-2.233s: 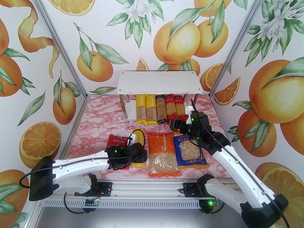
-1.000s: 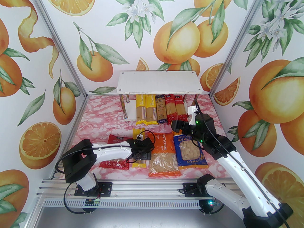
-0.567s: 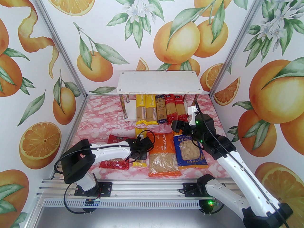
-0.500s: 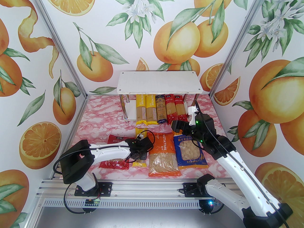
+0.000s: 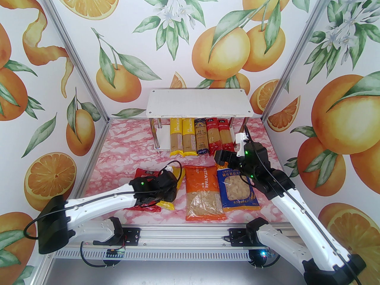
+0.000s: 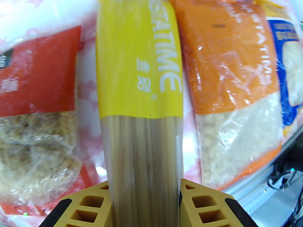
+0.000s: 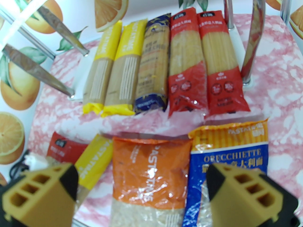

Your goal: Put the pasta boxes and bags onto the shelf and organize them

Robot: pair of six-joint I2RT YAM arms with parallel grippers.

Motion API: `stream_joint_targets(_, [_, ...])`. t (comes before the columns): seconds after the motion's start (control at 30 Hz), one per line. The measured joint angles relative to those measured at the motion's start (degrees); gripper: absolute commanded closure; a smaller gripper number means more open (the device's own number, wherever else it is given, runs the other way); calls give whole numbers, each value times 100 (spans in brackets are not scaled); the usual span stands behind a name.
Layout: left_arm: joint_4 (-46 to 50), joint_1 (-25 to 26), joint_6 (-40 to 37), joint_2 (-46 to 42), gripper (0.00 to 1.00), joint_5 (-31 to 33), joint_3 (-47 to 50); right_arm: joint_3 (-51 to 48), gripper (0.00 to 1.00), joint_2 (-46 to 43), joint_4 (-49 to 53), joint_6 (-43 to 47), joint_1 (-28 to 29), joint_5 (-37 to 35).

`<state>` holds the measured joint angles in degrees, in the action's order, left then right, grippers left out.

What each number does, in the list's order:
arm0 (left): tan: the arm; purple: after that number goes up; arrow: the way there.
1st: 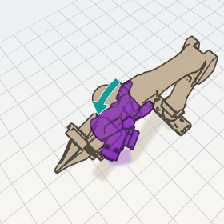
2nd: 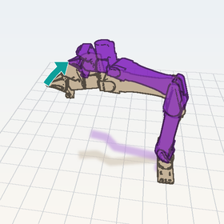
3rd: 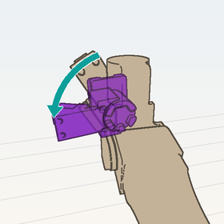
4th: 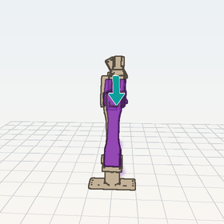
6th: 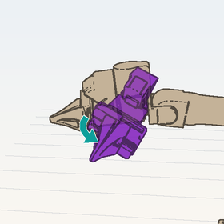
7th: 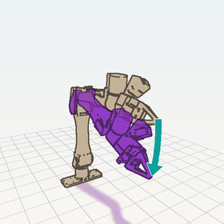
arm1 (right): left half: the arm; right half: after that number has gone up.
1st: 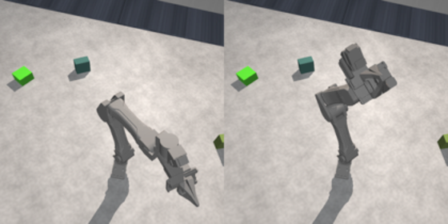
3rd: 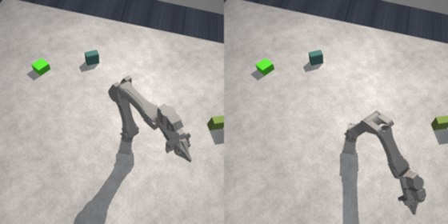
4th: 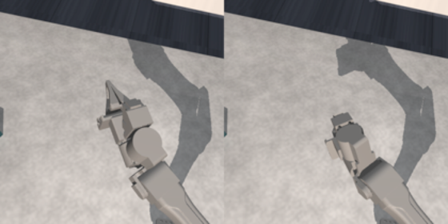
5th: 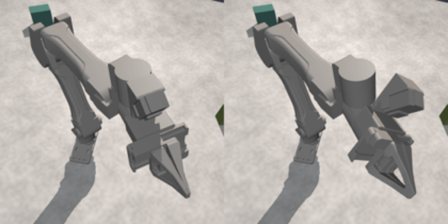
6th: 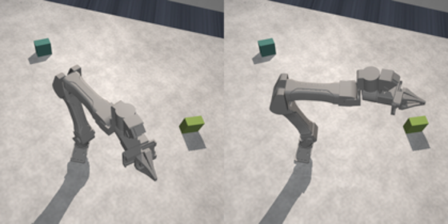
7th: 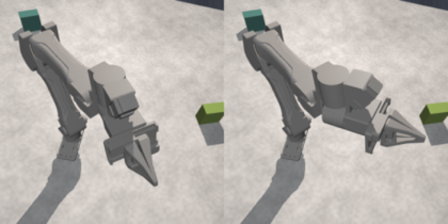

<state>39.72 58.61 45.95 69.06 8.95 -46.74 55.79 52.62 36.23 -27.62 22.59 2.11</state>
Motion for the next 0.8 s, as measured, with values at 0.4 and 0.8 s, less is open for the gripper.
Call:
stream_joint_targets(0.4, [-107, -151, -234, -841, 100, -46, 61, 0, 6, 87, -15, -107, -11, -17])
stream_joint_targets(0.8, [-177, 68, -291, 190, 15, -131, -15, 2, 5, 175, -26, -127, -11, -24])
